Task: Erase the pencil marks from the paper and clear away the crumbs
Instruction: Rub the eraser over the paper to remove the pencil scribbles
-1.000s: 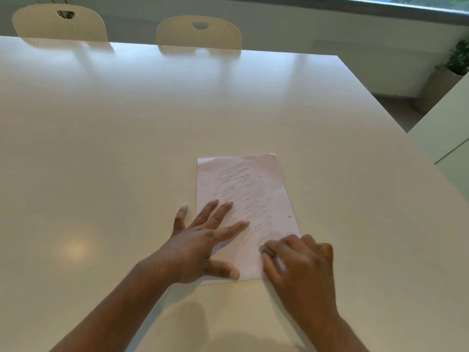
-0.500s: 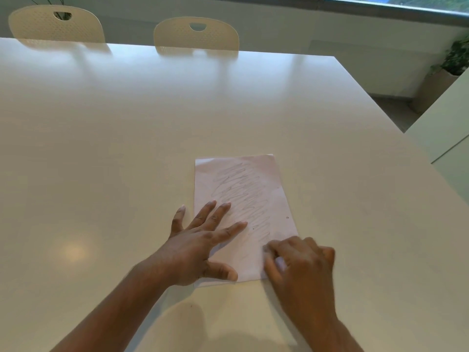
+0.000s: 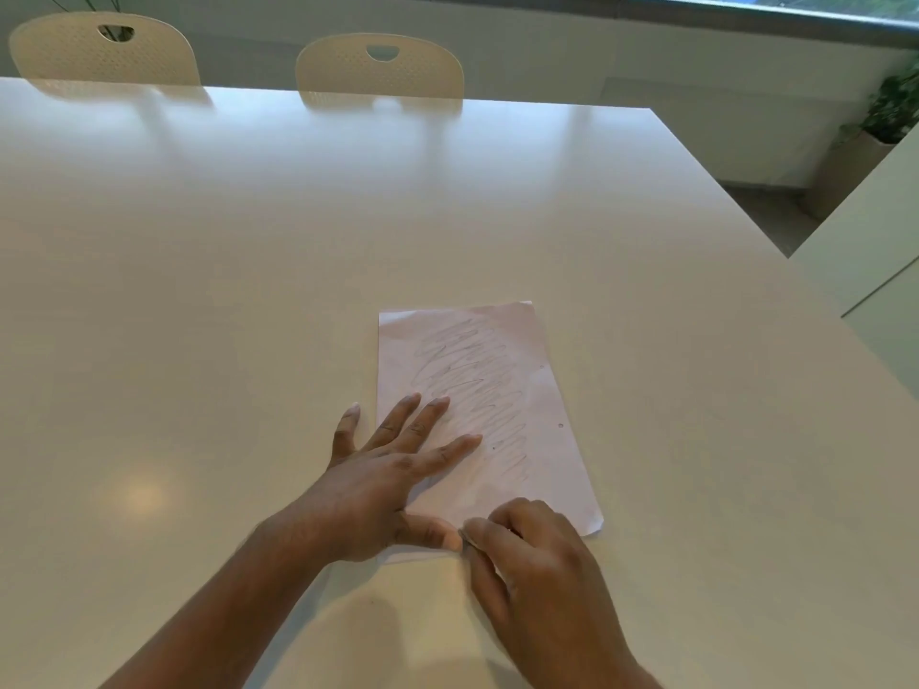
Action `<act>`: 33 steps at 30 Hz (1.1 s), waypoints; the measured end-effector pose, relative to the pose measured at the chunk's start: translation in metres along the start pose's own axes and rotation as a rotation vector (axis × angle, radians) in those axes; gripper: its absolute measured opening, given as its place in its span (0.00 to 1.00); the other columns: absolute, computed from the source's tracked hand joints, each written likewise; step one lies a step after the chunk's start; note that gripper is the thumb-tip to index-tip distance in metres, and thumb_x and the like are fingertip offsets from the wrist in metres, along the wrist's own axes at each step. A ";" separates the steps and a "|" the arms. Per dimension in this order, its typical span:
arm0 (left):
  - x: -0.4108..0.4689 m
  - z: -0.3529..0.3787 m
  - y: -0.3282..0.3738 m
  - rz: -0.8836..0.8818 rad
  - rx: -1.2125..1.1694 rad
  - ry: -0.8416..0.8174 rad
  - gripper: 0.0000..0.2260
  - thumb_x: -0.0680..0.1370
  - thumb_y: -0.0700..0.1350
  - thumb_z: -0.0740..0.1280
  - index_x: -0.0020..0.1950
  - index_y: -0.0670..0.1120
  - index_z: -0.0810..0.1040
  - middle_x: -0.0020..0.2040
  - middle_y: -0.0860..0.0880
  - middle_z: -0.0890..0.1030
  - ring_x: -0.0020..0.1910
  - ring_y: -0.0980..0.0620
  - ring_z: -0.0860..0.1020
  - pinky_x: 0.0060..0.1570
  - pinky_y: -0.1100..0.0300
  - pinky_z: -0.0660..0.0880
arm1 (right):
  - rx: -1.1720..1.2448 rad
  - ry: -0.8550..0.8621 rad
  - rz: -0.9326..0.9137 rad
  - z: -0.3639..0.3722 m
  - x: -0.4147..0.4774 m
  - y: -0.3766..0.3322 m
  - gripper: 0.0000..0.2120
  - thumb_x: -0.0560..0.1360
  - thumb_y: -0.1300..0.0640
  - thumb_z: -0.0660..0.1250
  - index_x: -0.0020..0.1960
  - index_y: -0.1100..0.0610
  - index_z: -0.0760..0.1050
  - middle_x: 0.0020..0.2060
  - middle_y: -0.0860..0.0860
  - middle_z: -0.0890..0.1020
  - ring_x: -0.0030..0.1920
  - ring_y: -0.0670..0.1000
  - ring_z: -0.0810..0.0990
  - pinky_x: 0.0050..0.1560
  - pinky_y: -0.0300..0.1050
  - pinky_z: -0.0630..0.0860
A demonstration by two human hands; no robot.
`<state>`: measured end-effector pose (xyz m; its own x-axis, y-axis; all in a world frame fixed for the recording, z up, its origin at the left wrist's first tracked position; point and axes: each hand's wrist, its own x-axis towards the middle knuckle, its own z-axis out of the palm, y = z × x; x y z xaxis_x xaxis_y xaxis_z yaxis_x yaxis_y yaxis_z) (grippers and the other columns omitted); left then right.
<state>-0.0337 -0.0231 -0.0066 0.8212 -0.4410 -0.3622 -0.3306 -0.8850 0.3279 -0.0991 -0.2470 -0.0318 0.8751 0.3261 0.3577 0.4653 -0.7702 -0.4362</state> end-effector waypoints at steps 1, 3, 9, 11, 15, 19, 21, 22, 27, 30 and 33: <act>0.000 0.000 0.000 -0.002 -0.001 -0.002 0.45 0.70 0.81 0.58 0.80 0.75 0.37 0.80 0.60 0.24 0.75 0.60 0.19 0.74 0.36 0.23 | 0.017 0.010 0.011 -0.001 0.001 0.003 0.05 0.76 0.51 0.72 0.50 0.46 0.85 0.41 0.44 0.80 0.40 0.50 0.79 0.41 0.47 0.77; 0.000 0.000 0.000 -0.004 -0.007 -0.009 0.45 0.70 0.81 0.59 0.80 0.74 0.37 0.80 0.60 0.24 0.75 0.60 0.20 0.74 0.36 0.23 | 0.013 0.069 0.076 -0.004 0.008 0.015 0.06 0.75 0.51 0.71 0.51 0.47 0.85 0.41 0.44 0.81 0.40 0.50 0.80 0.43 0.49 0.79; 0.000 0.000 0.000 0.000 0.002 -0.003 0.45 0.70 0.81 0.58 0.80 0.75 0.36 0.80 0.60 0.24 0.75 0.60 0.19 0.74 0.35 0.24 | 0.117 -0.022 0.029 0.003 0.004 -0.001 0.05 0.77 0.51 0.71 0.51 0.48 0.84 0.41 0.45 0.80 0.40 0.50 0.80 0.42 0.49 0.79; 0.000 0.000 0.000 0.001 -0.003 -0.007 0.45 0.70 0.81 0.58 0.80 0.74 0.36 0.80 0.60 0.24 0.75 0.60 0.19 0.74 0.35 0.24 | 0.107 -0.046 0.026 -0.001 0.009 0.008 0.06 0.77 0.49 0.70 0.51 0.47 0.84 0.41 0.44 0.81 0.41 0.49 0.81 0.44 0.49 0.80; 0.001 -0.001 0.000 -0.003 -0.008 -0.012 0.46 0.68 0.82 0.57 0.80 0.74 0.37 0.80 0.59 0.24 0.76 0.58 0.20 0.73 0.35 0.23 | 0.015 0.081 0.188 -0.016 0.033 0.037 0.07 0.75 0.50 0.69 0.49 0.47 0.85 0.41 0.44 0.82 0.41 0.50 0.80 0.45 0.52 0.81; 0.001 -0.001 0.001 -0.006 -0.005 -0.012 0.46 0.69 0.82 0.57 0.80 0.74 0.36 0.80 0.60 0.24 0.75 0.59 0.19 0.74 0.35 0.24 | 0.080 -0.009 0.116 -0.005 0.025 0.007 0.04 0.77 0.51 0.69 0.47 0.48 0.83 0.41 0.46 0.80 0.41 0.50 0.80 0.43 0.52 0.80; 0.001 -0.002 0.002 -0.002 -0.003 -0.015 0.46 0.69 0.81 0.56 0.80 0.74 0.36 0.80 0.60 0.23 0.75 0.60 0.19 0.74 0.35 0.24 | 0.151 -0.068 0.088 -0.001 0.020 -0.004 0.04 0.77 0.50 0.70 0.49 0.48 0.83 0.41 0.44 0.79 0.40 0.48 0.80 0.41 0.48 0.80; 0.001 -0.002 0.002 -0.003 -0.005 -0.018 0.46 0.69 0.81 0.57 0.80 0.74 0.36 0.80 0.60 0.23 0.75 0.60 0.19 0.74 0.35 0.24 | 0.127 -0.056 0.087 -0.001 0.022 0.001 0.05 0.76 0.49 0.69 0.49 0.47 0.83 0.41 0.44 0.79 0.40 0.48 0.80 0.42 0.48 0.80; 0.001 -0.002 0.001 -0.007 -0.011 -0.023 0.46 0.70 0.81 0.60 0.80 0.73 0.37 0.80 0.59 0.24 0.76 0.59 0.19 0.73 0.36 0.22 | 0.023 0.092 0.248 -0.016 0.043 0.036 0.05 0.76 0.51 0.70 0.47 0.48 0.85 0.40 0.46 0.81 0.41 0.51 0.81 0.44 0.53 0.81; 0.001 -0.001 0.001 -0.006 -0.009 -0.018 0.46 0.70 0.81 0.58 0.80 0.74 0.37 0.80 0.60 0.24 0.75 0.60 0.19 0.73 0.35 0.23 | 0.089 -0.012 0.171 -0.008 0.034 0.013 0.04 0.77 0.51 0.69 0.47 0.48 0.83 0.41 0.45 0.80 0.41 0.49 0.80 0.44 0.51 0.80; 0.000 -0.001 0.001 -0.006 0.007 -0.023 0.46 0.69 0.81 0.57 0.80 0.74 0.36 0.79 0.60 0.23 0.75 0.60 0.19 0.74 0.35 0.24 | 0.119 -0.112 0.087 -0.004 0.025 -0.001 0.04 0.76 0.49 0.70 0.49 0.46 0.83 0.41 0.42 0.80 0.39 0.46 0.80 0.40 0.45 0.80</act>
<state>-0.0335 -0.0239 -0.0055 0.8124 -0.4389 -0.3839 -0.3293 -0.8887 0.3191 -0.0786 -0.2400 -0.0193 0.9189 0.3256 0.2228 0.3940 -0.7298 -0.5587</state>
